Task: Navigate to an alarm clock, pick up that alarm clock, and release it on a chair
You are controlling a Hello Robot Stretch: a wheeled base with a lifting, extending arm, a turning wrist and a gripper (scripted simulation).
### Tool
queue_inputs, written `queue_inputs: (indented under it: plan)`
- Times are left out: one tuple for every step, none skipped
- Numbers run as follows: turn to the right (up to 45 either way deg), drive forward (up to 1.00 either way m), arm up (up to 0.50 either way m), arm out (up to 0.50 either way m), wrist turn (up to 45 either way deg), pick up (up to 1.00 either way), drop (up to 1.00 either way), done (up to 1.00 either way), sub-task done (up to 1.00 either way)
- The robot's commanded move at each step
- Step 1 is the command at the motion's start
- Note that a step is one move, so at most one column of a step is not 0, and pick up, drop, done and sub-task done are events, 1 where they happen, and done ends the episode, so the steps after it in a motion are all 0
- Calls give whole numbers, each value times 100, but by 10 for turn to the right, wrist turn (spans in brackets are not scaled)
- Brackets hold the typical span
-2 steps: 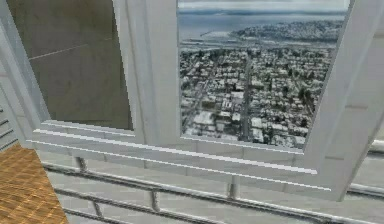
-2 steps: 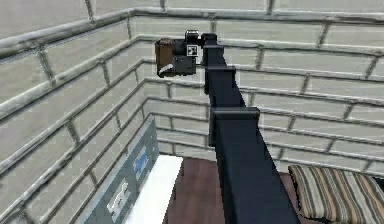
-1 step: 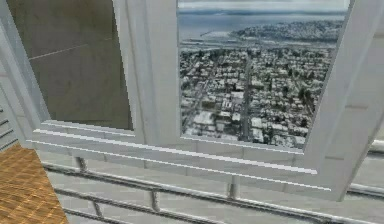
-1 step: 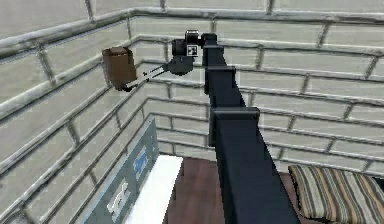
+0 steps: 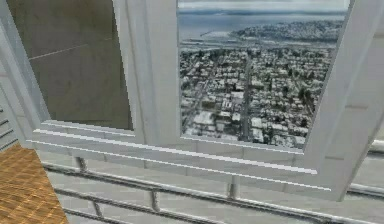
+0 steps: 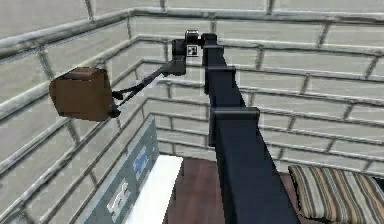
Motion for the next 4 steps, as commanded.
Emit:
queue_inputs:
  plan:
    - [0, 0, 0, 0, -270, 0, 0, 0, 0]
    - [0, 0, 0, -46, 0, 0, 0, 0, 0]
    - [-450, 0, 0, 0, 0, 0, 0, 0, 0]
    - [-450, 0, 0, 0, 0, 0, 0, 0, 0]
